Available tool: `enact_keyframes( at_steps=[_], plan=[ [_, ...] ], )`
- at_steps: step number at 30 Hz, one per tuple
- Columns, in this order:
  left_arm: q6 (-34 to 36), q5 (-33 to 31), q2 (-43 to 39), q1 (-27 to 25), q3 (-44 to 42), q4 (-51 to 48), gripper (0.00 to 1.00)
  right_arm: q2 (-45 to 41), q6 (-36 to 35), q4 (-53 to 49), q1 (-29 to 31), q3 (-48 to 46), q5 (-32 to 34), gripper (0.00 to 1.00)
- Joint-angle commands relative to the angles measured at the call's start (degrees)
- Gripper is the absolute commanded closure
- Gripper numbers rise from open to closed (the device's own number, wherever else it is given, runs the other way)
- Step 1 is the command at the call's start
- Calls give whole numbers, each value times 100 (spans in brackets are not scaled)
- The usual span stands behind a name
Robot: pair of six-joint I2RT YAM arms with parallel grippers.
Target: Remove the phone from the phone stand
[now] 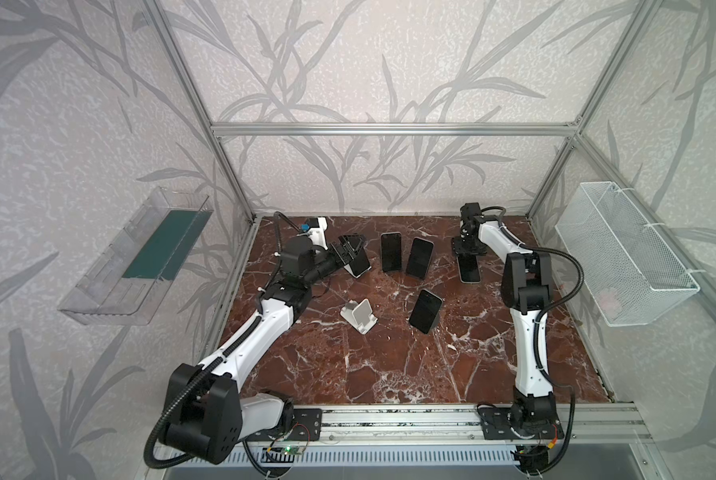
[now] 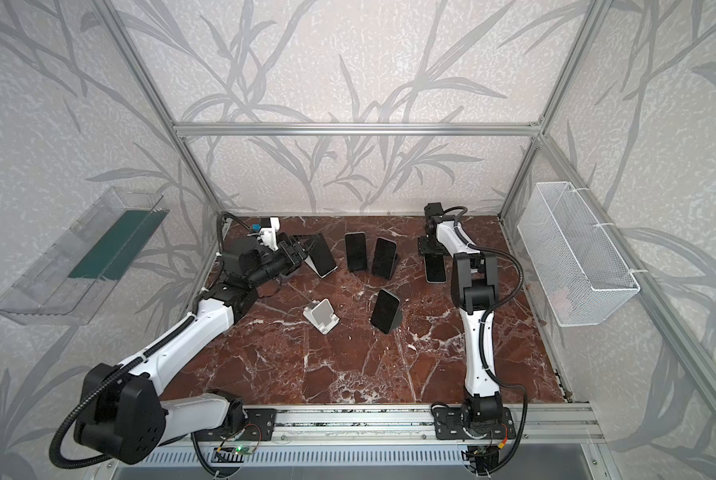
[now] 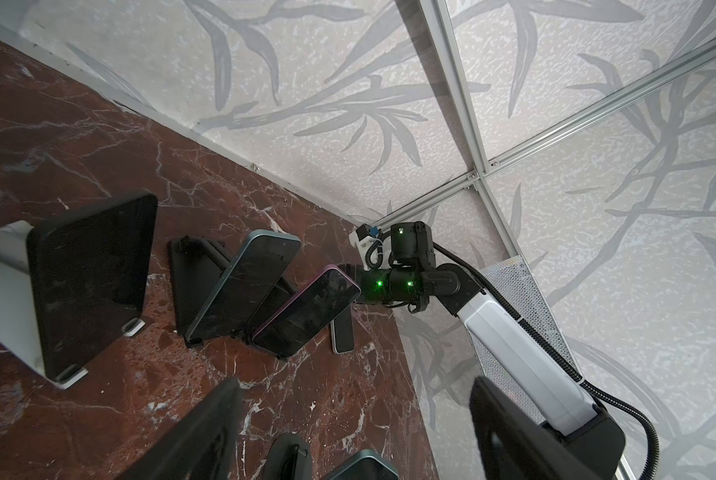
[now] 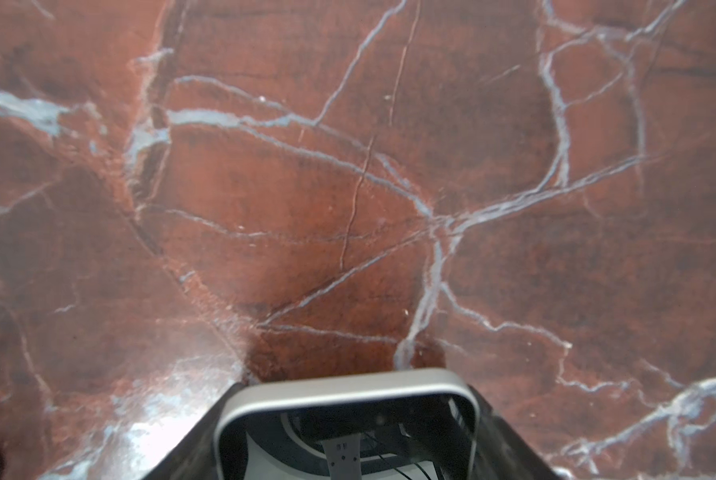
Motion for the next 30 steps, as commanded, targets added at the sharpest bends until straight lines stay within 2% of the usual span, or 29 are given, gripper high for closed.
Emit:
enact_keyframes(
  at_steps=[1,9,14,20,30],
  plan=[
    [115,-60,-20,-27,36,-69,14,34,12,39,-9,-177,110,39],
    [84,5,1,-36,40,-13,14,-27,-130,223,58,-342,75,33],
    [302,27,5,-53,179,-307,14,35,-140,214,68,-308,140,29],
    [482,18,-133,-55,271,-488,14,204,-198,18,77,-19,232,28],
    [350,111,-132,-62,244,-362,14,160,-83,23,96,-166,72,25]
  ],
)
